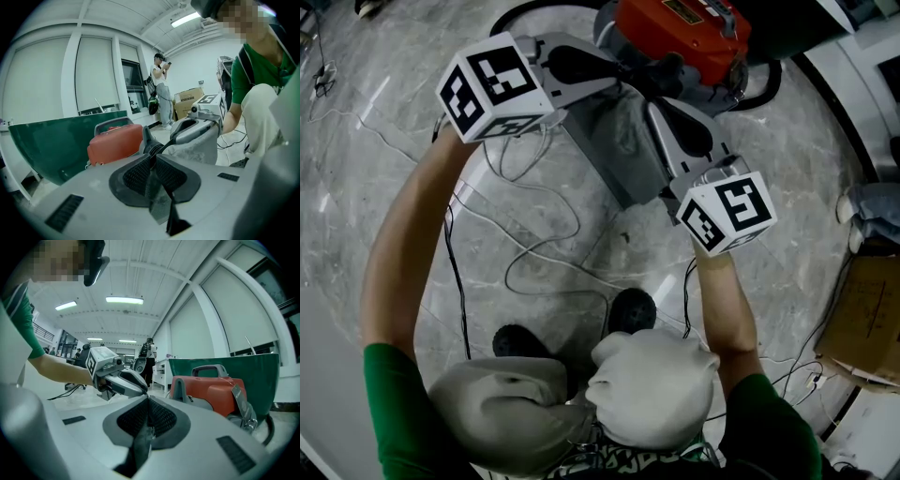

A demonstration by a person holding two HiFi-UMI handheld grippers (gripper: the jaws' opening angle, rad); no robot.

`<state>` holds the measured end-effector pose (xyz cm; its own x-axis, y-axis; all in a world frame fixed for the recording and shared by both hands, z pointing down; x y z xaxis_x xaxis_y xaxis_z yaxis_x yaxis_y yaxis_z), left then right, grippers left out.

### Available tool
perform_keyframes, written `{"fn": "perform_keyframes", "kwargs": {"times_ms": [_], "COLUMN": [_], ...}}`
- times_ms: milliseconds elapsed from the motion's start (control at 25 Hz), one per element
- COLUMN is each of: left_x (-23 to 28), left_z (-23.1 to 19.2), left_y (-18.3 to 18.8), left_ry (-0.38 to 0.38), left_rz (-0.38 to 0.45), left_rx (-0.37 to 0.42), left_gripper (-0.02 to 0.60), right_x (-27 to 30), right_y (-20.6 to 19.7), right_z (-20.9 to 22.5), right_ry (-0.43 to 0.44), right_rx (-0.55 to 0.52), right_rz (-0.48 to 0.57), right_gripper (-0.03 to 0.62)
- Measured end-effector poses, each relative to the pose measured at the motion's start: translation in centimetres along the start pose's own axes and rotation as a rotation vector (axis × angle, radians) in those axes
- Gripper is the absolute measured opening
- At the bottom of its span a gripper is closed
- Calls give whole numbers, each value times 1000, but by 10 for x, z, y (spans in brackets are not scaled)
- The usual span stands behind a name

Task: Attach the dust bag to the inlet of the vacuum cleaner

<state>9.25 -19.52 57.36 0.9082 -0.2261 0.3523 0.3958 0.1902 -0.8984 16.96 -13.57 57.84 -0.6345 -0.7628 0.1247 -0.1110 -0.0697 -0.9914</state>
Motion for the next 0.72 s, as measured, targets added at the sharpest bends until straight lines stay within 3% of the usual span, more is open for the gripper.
{"fn": "perform_keyframes", "kwargs": {"times_ms": [720], "left_x": [28], "left_z": [-20], "left_y": [5], "left_ry": [-82], "left_rz": [-9], "left_rx": [29], "left_gripper": [41], "right_x": [3], "right_y": [-3], "right_z": [31], "right_ry": [-16], "right_rx": [51], "right_rz": [22], "right_gripper": [21]}}
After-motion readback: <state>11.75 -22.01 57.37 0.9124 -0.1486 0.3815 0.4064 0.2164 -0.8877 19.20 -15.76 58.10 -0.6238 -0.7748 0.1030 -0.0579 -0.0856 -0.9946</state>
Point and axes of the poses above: the fingertips, and each gripper's own axes: x forward along the fingers, z to its right, y out of its top, the point moved 3 cm from there along -x, backward along the fingers, and after that the axes turned 5 degrees about y, right-handed, at the moved point
